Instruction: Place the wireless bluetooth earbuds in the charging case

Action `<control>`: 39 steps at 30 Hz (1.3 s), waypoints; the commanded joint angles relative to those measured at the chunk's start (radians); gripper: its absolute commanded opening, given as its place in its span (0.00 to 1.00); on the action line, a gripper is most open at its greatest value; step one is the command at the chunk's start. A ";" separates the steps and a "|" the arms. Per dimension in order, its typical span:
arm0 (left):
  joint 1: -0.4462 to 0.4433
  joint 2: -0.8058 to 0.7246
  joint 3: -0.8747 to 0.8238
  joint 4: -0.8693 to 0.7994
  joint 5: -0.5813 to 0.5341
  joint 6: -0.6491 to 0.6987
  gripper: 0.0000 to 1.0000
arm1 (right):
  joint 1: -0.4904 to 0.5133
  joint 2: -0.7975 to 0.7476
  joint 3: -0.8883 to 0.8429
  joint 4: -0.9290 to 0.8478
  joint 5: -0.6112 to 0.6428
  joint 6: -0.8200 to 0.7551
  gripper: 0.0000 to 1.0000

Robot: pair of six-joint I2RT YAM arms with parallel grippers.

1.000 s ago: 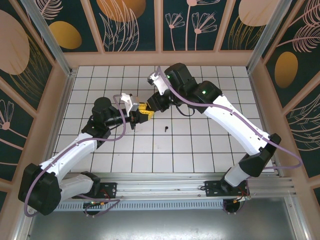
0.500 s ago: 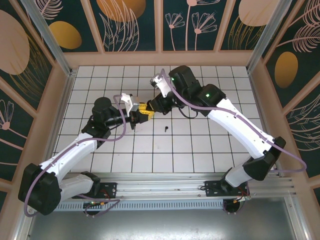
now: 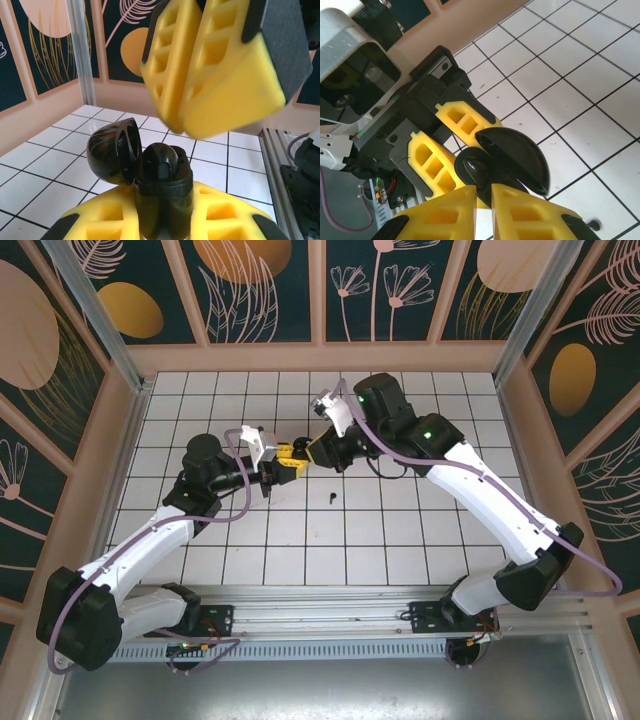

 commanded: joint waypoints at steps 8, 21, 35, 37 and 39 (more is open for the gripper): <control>-0.001 -0.079 -0.034 0.025 -0.130 -0.005 0.10 | -0.131 -0.171 -0.142 0.187 0.060 0.269 0.18; -0.001 -0.222 -0.160 -0.070 -0.277 -0.006 0.10 | -0.258 -0.088 -0.530 0.320 -0.011 0.691 0.23; -0.001 -0.319 -0.264 -0.064 -0.268 -0.063 0.11 | -0.199 0.207 -0.565 0.377 0.118 0.660 0.31; -0.002 -0.332 -0.275 -0.063 -0.269 -0.067 0.11 | -0.179 0.253 -0.550 0.374 0.130 0.658 0.33; -0.002 -0.342 -0.284 -0.064 -0.272 -0.072 0.11 | -0.166 0.294 -0.531 0.363 0.149 0.656 0.35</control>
